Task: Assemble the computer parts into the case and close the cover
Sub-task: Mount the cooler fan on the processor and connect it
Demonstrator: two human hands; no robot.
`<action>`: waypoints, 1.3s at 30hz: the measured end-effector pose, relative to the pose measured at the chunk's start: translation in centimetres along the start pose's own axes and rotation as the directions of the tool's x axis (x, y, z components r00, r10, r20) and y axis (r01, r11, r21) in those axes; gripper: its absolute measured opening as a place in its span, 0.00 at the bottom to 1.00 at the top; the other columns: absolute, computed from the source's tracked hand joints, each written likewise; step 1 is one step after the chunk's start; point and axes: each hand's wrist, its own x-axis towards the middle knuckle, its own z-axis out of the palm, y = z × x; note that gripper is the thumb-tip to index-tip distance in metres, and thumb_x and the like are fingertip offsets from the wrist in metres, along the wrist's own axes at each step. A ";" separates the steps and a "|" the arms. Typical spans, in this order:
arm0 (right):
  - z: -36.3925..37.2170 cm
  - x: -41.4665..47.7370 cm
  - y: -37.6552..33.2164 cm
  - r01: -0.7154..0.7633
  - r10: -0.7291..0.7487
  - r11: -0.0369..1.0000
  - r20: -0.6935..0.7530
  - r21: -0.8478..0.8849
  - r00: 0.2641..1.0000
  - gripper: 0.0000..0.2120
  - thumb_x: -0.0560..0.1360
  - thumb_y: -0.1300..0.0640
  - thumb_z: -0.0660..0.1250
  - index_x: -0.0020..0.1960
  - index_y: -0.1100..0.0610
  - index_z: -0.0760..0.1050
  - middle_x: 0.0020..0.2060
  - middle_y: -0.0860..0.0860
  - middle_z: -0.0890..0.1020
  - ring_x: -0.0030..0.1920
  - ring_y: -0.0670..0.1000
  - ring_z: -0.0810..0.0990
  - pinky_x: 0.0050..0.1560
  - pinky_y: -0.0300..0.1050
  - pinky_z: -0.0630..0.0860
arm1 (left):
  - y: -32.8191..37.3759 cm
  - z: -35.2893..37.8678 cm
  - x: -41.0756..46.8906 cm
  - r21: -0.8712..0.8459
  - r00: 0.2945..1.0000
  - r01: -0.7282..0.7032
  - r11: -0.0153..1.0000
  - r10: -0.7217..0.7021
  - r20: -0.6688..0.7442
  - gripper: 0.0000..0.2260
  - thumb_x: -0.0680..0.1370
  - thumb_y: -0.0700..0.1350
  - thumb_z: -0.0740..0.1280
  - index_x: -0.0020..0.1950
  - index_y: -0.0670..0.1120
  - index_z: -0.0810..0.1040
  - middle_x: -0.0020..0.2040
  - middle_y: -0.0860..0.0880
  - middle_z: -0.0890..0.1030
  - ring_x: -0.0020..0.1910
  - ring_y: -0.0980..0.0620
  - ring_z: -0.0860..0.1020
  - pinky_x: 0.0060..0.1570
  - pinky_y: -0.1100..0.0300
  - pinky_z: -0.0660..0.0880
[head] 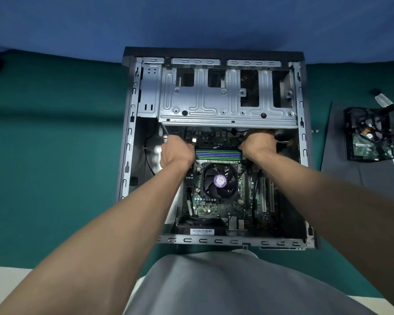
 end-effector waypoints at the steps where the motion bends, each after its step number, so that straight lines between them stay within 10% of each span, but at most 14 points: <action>1: -0.2 -0.4 0.3 0.046 -0.046 0.999 -0.008 -0.019 0.999 0.13 0.79 0.57 0.64 0.42 0.66 0.77 0.49 0.61 0.81 0.47 0.58 0.79 0.46 0.44 0.75 | -0.2 -0.2 -0.1 -0.012 0.999 -0.020 1.000 0.020 0.040 0.06 0.78 0.49 0.68 0.46 0.48 0.80 0.44 0.49 0.80 0.38 0.48 0.76 0.35 0.62 0.67; 4: -0.8 -2.4 1.4 0.259 -0.264 0.961 -0.047 -0.096 0.963 0.11 0.77 0.58 0.65 0.38 0.62 0.72 0.43 0.59 0.80 0.35 0.54 0.76 0.38 0.41 0.72 | -0.6 -0.7 -1.4 0.021 0.987 -0.106 0.994 0.103 0.121 0.13 0.80 0.53 0.65 0.57 0.47 0.80 0.41 0.51 0.79 0.36 0.55 0.72 0.34 0.63 0.65; 7: -1.1 -5.5 3.1 0.512 -0.584 0.781 -0.127 -0.358 0.802 0.10 0.74 0.62 0.67 0.55 0.61 0.76 0.49 0.58 0.79 0.50 0.59 0.78 0.49 0.50 0.76 | -1.5 -0.5 -3.1 0.209 0.956 -0.291 0.934 0.279 0.087 0.21 0.80 0.54 0.64 0.70 0.46 0.72 0.66 0.44 0.75 0.65 0.44 0.71 0.64 0.49 0.67; 11: -1.6 -8.9 5.8 0.659 -0.743 0.517 0.095 -0.546 0.662 0.12 0.74 0.60 0.66 0.57 0.56 0.78 0.50 0.53 0.80 0.53 0.55 0.77 0.56 0.52 0.74 | -2.6 -0.2 -6.4 0.316 0.792 -0.608 0.728 0.584 0.178 0.27 0.80 0.53 0.63 0.77 0.47 0.61 0.78 0.45 0.57 0.77 0.44 0.55 0.74 0.49 0.52; 15: -1.9 -10.7 7.3 0.684 -0.707 0.349 0.300 -0.641 0.641 0.15 0.77 0.44 0.63 0.54 0.54 0.79 0.58 0.53 0.78 0.60 0.55 0.71 0.59 0.55 0.68 | -3.4 1.0 -8.5 0.344 0.729 -0.685 0.643 0.589 0.349 0.30 0.80 0.54 0.62 0.79 0.48 0.54 0.80 0.47 0.53 0.78 0.47 0.50 0.74 0.53 0.45; 20: -2.1 -11.2 7.8 0.704 -0.640 0.278 0.421 -0.654 0.643 0.12 0.80 0.52 0.57 0.45 0.54 0.76 0.48 0.51 0.81 0.58 0.54 0.70 0.61 0.54 0.63 | -3.9 1.1 -9.1 0.388 0.717 -0.696 0.604 0.569 0.403 0.34 0.80 0.56 0.63 0.80 0.48 0.49 0.80 0.47 0.47 0.78 0.49 0.44 0.73 0.54 0.41; 25: -2.7 -11.8 8.8 0.723 -0.740 0.282 0.336 -0.630 0.582 0.15 0.78 0.55 0.54 0.46 0.56 0.79 0.50 0.53 0.79 0.56 0.53 0.68 0.63 0.56 0.60 | -3.5 0.5 -11.0 0.268 0.681 -0.728 0.632 0.620 0.390 0.24 0.78 0.53 0.67 0.72 0.48 0.70 0.73 0.47 0.69 0.73 0.46 0.65 0.72 0.50 0.61; 35: -3.2 -13.0 8.1 0.462 -0.438 0.255 0.325 -0.849 0.838 0.15 0.80 0.49 0.55 0.61 0.51 0.75 0.59 0.49 0.78 0.69 0.55 0.65 0.72 0.59 0.43 | -3.3 1.0 -14.0 0.287 0.685 -0.725 0.626 0.616 0.388 0.18 0.81 0.53 0.63 0.69 0.51 0.73 0.59 0.46 0.80 0.52 0.48 0.77 0.52 0.55 0.70; 39: -2.4 -12.9 7.2 0.553 -0.374 0.078 0.490 -0.829 0.787 0.17 0.82 0.49 0.55 0.68 0.53 0.70 0.63 0.49 0.76 0.68 0.54 0.69 0.74 0.58 0.43 | -3.6 1.0 -13.7 0.260 0.690 -0.718 0.646 0.611 0.389 0.17 0.80 0.55 0.62 0.68 0.52 0.74 0.61 0.46 0.80 0.57 0.46 0.77 0.53 0.53 0.73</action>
